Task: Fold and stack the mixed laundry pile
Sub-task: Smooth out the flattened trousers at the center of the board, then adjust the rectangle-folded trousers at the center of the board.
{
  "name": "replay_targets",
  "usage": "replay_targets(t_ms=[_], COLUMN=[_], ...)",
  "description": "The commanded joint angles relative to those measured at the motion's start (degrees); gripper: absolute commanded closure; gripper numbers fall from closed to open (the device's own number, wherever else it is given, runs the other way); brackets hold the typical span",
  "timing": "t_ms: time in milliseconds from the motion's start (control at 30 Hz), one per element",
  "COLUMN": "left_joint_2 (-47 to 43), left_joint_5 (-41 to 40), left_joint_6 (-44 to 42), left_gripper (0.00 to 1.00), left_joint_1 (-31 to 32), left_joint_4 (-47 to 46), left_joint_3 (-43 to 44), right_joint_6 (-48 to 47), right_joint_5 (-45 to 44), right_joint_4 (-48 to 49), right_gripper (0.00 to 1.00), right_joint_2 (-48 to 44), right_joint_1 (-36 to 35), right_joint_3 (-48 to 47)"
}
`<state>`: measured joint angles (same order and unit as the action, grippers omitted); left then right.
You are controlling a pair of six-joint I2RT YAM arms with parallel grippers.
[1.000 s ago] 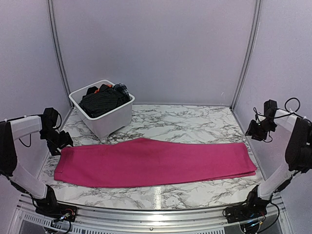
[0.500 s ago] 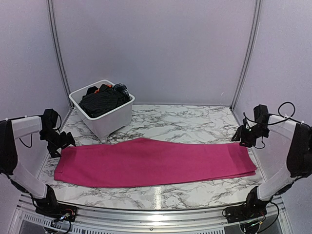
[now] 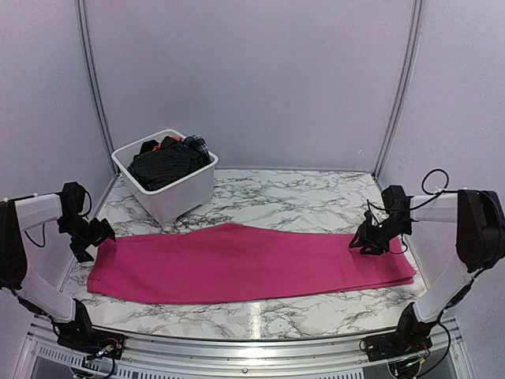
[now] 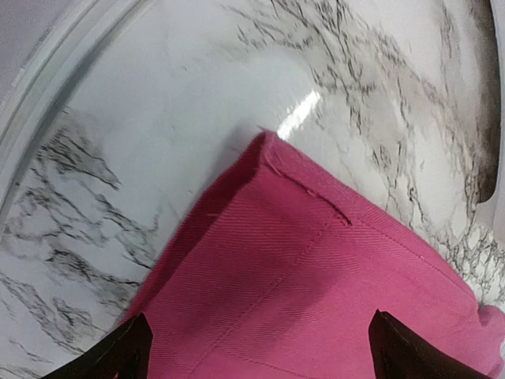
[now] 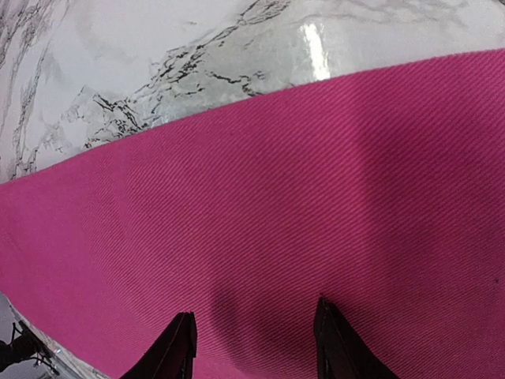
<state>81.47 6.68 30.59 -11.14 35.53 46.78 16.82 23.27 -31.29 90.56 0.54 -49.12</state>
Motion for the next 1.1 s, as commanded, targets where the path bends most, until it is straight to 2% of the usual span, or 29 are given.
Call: replay_targets(t_ms=[0,167,333,700,800,933,1067], left_joint_2=[-4.3,-2.3,2.46,5.8,6.22,5.8,-2.94], left_joint_5=[1.74,6.81,14.49,19.01,17.59,14.6,8.8], left_joint_6=[-1.09,-4.35,-6.6,-10.0,-10.2,-9.81,-5.92], left_gripper=[0.01,0.02,0.13,0.27,0.27,0.21,0.2], left_joint_1=[-5.96,-10.8,-10.89,-10.91,-10.88,-10.72,-9.31], left_joint_4=[1.87,-1.2,-6.36,-8.42,-8.62,-6.54,-1.85], left_joint_3=[0.55,-0.01,0.89,1.31,1.68,2.21,0.14], right_joint_6=[-1.32,-1.37,0.54,-0.51,-0.23,-0.61,-2.01], right_joint_5=[-0.39,1.46,6.45,5.61,5.28,4.2,1.15], right_joint_4=[1.13,1.75,4.69,3.74,4.33,3.94,2.19], right_gripper=[0.54,0.54,0.56,0.6,0.61,0.64,0.65], right_joint_2=[-0.33,-3.15,-5.27,-2.14,0.55,2.66,3.08], right_joint_1=[0.01,-0.05,-0.36,-2.44,-2.45,-2.43,-2.44], right_joint_3=[-0.75,-0.68,1.11,4.08,4.7,3.98,2.34])
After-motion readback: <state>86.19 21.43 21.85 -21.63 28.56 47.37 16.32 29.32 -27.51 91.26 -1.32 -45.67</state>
